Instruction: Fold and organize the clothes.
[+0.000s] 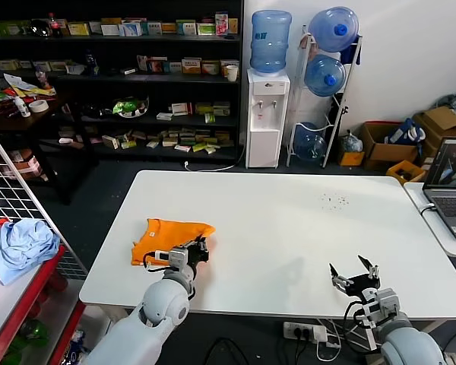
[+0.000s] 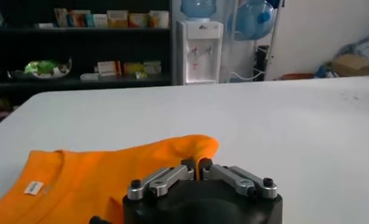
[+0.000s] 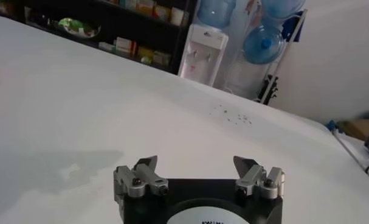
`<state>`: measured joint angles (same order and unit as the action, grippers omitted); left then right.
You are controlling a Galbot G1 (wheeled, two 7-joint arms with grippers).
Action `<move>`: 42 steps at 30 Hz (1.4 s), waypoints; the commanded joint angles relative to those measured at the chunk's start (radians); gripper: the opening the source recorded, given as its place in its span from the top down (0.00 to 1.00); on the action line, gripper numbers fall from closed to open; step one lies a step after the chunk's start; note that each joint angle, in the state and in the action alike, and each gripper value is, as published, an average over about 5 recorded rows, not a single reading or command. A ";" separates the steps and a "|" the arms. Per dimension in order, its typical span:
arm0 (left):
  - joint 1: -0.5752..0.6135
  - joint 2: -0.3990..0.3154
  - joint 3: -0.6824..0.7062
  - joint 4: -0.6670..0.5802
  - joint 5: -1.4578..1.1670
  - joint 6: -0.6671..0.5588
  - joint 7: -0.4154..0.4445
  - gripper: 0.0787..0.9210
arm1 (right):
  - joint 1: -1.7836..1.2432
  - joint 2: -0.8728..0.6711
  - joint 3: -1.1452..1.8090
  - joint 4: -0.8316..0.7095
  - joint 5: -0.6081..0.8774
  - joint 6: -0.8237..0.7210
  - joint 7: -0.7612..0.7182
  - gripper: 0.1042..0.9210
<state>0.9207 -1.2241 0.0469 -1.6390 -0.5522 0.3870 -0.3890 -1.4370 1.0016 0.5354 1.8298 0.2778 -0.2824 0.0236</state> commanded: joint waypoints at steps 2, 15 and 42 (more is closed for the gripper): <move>-0.092 -0.339 0.056 0.152 -0.040 -0.004 -0.040 0.95 | 0.001 -0.005 0.014 -0.003 0.003 -0.005 0.004 0.12; -0.100 -0.434 0.100 0.286 -0.042 -0.175 -0.035 0.95 | 0.001 -0.014 0.034 -0.014 0.016 -0.009 0.013 0.12; 0.141 0.088 -0.127 -0.029 0.213 -0.494 0.267 0.25 | 0.037 0.076 0.045 -0.002 0.022 0.101 -0.037 0.12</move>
<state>0.8989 -1.4313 0.1025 -1.5240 -0.4474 0.0255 -0.2137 -1.4131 1.0147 0.5417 1.8278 0.2941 -0.2560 0.0245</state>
